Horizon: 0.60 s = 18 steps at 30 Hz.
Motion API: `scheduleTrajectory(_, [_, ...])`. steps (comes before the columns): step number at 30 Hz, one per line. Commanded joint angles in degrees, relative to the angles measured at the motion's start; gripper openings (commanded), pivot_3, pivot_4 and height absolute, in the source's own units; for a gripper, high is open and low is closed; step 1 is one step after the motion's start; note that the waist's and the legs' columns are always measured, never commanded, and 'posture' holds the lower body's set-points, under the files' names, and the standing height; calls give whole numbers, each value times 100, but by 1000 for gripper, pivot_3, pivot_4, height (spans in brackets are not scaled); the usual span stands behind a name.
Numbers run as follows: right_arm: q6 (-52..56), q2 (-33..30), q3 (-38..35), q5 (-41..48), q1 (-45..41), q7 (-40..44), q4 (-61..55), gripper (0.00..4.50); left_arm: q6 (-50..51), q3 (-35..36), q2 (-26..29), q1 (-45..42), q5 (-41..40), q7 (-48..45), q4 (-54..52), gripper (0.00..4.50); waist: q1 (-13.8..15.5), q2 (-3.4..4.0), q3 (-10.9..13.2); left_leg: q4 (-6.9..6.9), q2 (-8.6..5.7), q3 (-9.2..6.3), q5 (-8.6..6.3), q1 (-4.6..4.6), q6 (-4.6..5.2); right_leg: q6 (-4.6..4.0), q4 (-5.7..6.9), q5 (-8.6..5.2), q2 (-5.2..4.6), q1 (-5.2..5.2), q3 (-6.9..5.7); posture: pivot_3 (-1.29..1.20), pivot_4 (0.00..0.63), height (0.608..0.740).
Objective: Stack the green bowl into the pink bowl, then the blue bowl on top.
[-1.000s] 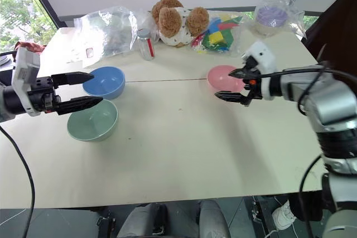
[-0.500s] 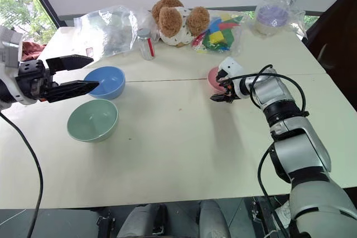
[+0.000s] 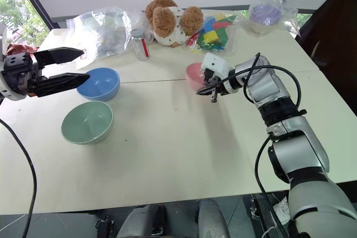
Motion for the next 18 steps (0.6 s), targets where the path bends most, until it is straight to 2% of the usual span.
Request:
scheduleTrajectory(1, [192, 7, 157, 46, 264, 136, -927, 33, -71, 155, 177, -116, 1, -46, -46, 4500, 6, 0, 0, 2, -1, 1, 0, 0, 0, 0, 0, 0, -1, 2, 0, 0, 150, 740])
scheduleTrajectory(5, [237, 100, 366, -75, 527, 55, -1234, 33, -70, 177, 215, -47, 26, -76, -83, 4500, 38, 0, 0, 18, -6, 2, 0, 0, 1, 0, -4, 0, -7, 6, 0, 0, 150, 740])
scheduleTrajectory(11, [-102, 317, 599, -556, 565, -390, -941, 33, 9, 294, 242, 87, -35, -46, -202, 4500, 16, -1, 0, 24, -4, 0, 1, 2, 0, 0, 0, 0, -5, 5, 0, 0, 150, 740])
scheduleTrajectory(12, [-124, 340, 597, -576, 550, -417, -922, 834, 23, 316, 252, 128, -42, -51, -222, 4500, 13, -1, 0, 24, -4, 0, 1, 2, -1, 0, 0, 0, -5, 4, 0, 0, 150, 740])
scheduleTrajectory(14, [-125, 356, 574, -577, 537, -424, -949, 1589, 53, 364, 265, 225, -61, -54, -275, 4500, 9, -1, 0, 23, -4, 0, 1, 2, -1, 0, 0, 0, -5, 3, 1, 0, 150, 740])
scheduleTrajectory(18, [-19, 317, 472, -483, 541, -364, -1160, 3541, 52, 420, 258, 409, -41, -56, -372, 4500, 7, -1, 0, 23, -4, 0, 1, 2, -1, 0, 0, 0, -5, 4, 0, 0, 150, 740])
